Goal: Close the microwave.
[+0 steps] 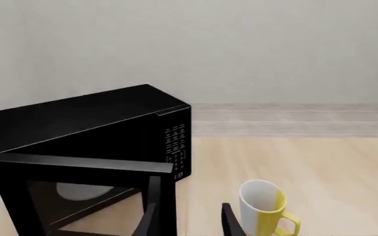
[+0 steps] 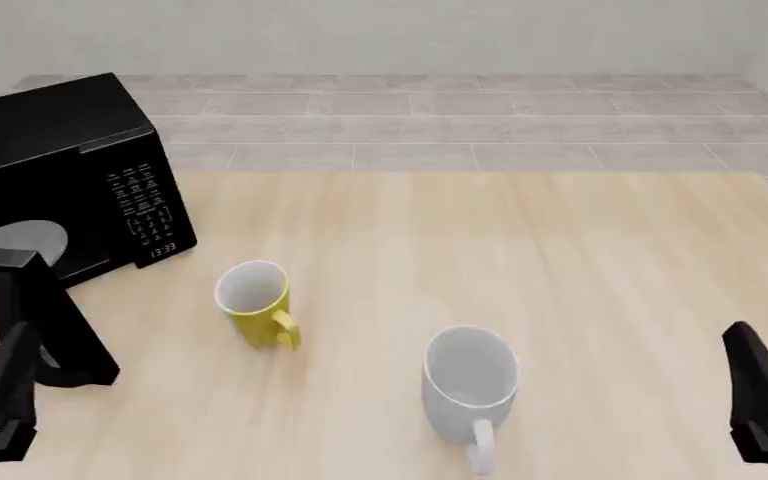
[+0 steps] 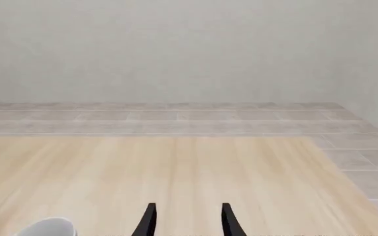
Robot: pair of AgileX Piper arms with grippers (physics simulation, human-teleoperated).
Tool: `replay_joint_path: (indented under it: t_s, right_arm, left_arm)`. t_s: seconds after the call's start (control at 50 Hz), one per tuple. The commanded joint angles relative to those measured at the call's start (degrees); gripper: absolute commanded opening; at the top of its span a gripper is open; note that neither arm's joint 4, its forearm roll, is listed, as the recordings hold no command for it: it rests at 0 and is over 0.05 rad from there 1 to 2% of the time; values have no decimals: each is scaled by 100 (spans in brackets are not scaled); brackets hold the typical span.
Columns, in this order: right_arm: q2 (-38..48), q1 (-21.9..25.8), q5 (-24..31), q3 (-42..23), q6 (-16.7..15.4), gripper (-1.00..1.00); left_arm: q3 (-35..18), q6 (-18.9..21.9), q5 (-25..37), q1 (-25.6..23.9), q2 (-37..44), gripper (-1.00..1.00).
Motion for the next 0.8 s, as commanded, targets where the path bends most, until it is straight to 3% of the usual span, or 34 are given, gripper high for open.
replay_joint_path:
  t_s: [0.02,0.14,0.18,0.24,0.38,0.44,0.56,0.7,0.8]
  right_arm:
    - [-2,-83,47,8,40,100]
    - [0,-228,31,34,11,100]
    - [-7,-396,-49,39,-142,100]
    - [25,-431,-5,35,-4,100]
    - [22,-351,-15,35,-79,100]
    - [26,-322,-3,37,-103,100]
    - [41,-322,63,38,-123,100]
    - [49,-332,56,38,-156,100]
    - [43,-305,82,39,-164,100]
  left_arm:
    - [11,-124,-97,-174,152,100]
    - [-5,-41,8,-322,23,100]
    - [-3,7,7,-327,-12,100]
    - [-17,-37,46,-357,-12,100]
    - [-48,-80,32,-182,54,100]
    - [6,-269,-286,-253,459,100]
    - [30,-220,-1064,-140,1441,100]
    - [30,-80,-1081,-102,1364,100]
    - [30,-50,-1555,45,1949,100]
